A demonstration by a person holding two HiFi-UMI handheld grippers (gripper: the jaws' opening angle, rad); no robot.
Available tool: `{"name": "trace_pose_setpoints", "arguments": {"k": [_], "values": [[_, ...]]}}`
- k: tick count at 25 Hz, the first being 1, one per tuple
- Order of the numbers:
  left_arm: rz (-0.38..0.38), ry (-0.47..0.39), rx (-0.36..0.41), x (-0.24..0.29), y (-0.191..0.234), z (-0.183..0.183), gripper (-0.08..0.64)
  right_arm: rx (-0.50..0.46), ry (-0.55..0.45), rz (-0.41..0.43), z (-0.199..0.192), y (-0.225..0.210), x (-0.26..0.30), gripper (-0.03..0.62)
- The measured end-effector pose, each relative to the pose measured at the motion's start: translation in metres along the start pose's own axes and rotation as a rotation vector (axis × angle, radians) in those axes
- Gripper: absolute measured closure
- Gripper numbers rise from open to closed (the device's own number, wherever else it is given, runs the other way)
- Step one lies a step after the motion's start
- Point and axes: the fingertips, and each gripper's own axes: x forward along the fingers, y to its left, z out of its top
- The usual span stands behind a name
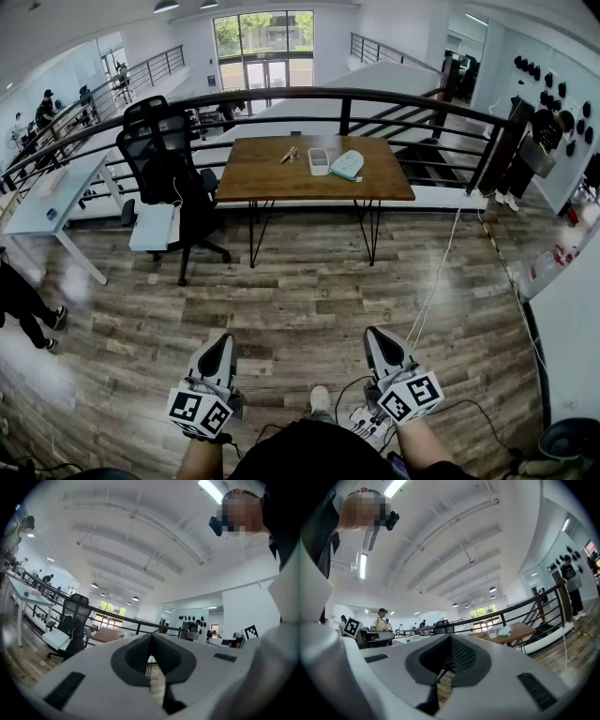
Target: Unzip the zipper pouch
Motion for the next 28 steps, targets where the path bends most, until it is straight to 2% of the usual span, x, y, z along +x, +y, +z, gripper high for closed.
{"name": "trace_pose_setpoints", "arguments": {"k": [8, 12, 14, 19, 21, 23, 25, 28], "values": [[-0.009, 0.006, -0.006, 0.018, 0.001, -0.005, 0.546, 0.002, 0.002, -0.023, -0.002, -0.019, 0.006, 0.6], [-0.012, 0.009, -0.006, 0.028, -0.001, -0.005, 0.546, -0.005, 0.014, -0.003, -0.002, -0.022, 0.011, 0.6], [-0.018, 0.003, -0.005, 0.035, -0.001, -0.003, 0.546, -0.013, 0.0, 0.008, 0.002, -0.023, 0.013, 0.598], [-0.007, -0.016, -0.024, 0.053, 0.005, -0.001, 0.541, -0.053, -0.054, -0.043, 0.014, -0.041, 0.02, 0.594], [0.006, -0.014, -0.02, 0.063, 0.008, -0.002, 0.501, -0.05, -0.063, -0.048, 0.015, -0.052, 0.026, 0.523], [0.012, -0.012, -0.011, 0.077, 0.009, -0.002, 0.414, -0.043, -0.072, -0.057, 0.017, -0.066, 0.034, 0.447], [0.018, -0.012, -0.007, 0.093, 0.01, -0.002, 0.37, -0.038, -0.078, -0.062, 0.019, -0.081, 0.043, 0.411], [0.029, -0.015, -0.007, 0.117, 0.012, -0.004, 0.353, -0.026, -0.083, -0.058, 0.021, -0.101, 0.057, 0.382]]}}
